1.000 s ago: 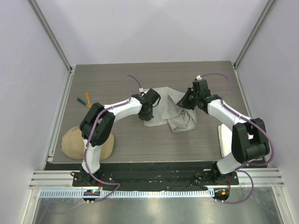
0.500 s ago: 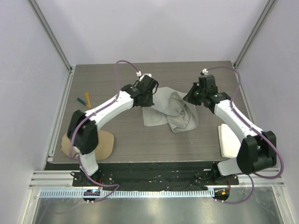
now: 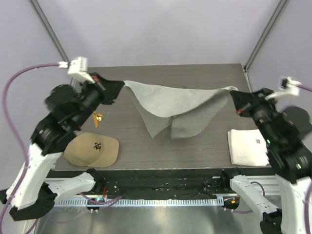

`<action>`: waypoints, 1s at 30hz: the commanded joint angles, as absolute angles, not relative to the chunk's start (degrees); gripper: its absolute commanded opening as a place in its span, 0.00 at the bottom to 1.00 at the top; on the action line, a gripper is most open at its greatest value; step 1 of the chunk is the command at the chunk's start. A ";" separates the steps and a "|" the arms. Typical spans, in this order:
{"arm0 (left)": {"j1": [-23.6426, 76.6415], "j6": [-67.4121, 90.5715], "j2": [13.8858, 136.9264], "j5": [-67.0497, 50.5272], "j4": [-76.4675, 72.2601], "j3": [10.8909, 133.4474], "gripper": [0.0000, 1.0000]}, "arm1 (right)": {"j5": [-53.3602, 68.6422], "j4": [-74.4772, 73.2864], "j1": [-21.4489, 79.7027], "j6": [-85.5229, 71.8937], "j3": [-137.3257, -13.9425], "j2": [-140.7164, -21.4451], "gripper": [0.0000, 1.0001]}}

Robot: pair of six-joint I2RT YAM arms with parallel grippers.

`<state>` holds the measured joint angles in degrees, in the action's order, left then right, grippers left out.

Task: Fold the napkin into a case and place the utensils inside
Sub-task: Flatten out the crumpled napkin at the center of the board.

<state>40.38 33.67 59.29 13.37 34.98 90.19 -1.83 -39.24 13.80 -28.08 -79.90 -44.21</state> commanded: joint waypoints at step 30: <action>17.67 39.82 109.92 12.67 26.20 104.12 0.00 | -7.66 -18.48 5.90 -23.56 -88.47 -100.48 0.01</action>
<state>19.55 40.05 102.28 17.17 36.40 95.79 -11.18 -30.24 9.39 -26.09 -80.23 -90.08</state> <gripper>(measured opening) 0.012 0.023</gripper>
